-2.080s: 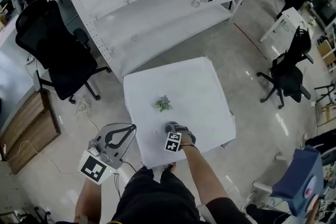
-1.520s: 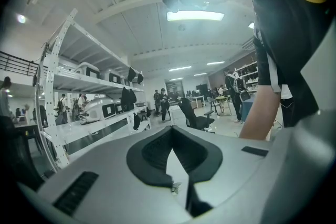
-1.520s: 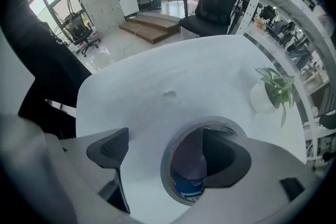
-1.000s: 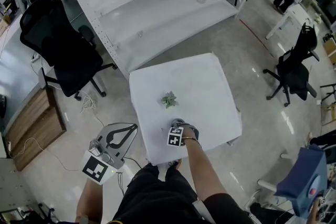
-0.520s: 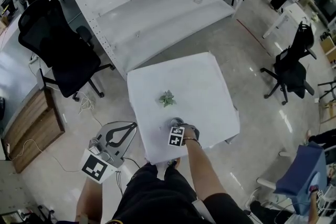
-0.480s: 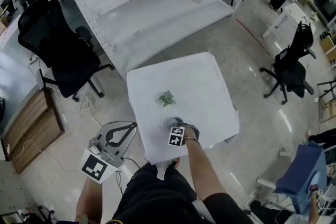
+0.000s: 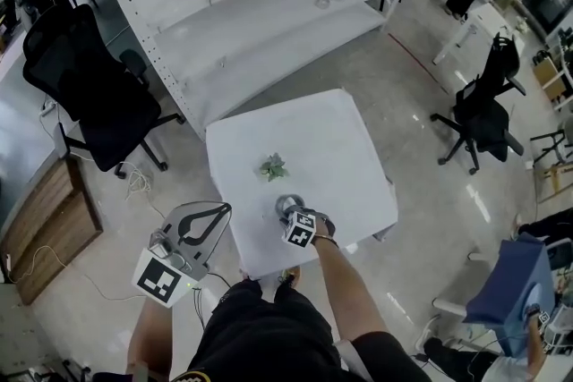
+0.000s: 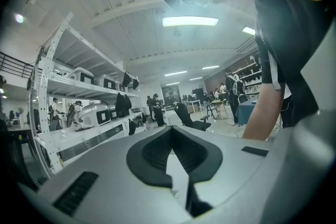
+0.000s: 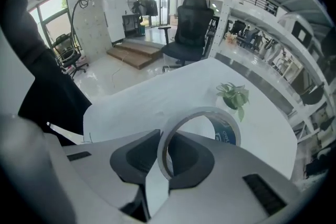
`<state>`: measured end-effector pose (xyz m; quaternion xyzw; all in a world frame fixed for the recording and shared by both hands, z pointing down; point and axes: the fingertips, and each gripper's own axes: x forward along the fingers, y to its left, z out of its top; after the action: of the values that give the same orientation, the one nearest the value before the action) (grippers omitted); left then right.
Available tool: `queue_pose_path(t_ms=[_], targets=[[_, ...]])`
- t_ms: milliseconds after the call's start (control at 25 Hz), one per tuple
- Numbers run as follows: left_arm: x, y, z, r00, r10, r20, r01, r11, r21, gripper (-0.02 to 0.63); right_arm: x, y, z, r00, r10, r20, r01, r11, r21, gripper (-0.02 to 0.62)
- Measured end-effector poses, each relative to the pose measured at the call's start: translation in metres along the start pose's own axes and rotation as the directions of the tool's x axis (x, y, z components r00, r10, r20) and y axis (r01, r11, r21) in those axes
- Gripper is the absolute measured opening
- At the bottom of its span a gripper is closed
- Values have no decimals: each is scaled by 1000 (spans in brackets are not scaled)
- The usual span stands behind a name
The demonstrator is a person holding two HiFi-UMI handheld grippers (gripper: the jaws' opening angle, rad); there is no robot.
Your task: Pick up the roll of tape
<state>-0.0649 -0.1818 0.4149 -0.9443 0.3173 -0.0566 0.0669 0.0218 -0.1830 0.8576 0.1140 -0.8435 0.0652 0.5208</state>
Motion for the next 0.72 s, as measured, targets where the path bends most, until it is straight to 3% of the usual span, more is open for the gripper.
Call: queue_pose_path(t_ms=[280,720], targets=[[3,-5,8,999,-18,35,18,1000,10,17,-50,-10,20,982,-97,162,82,992,98,69],[15,-15,13,996,-58,61,56,998,41,17,-152,-31,71,876,-272,399,219,960,176,69]])
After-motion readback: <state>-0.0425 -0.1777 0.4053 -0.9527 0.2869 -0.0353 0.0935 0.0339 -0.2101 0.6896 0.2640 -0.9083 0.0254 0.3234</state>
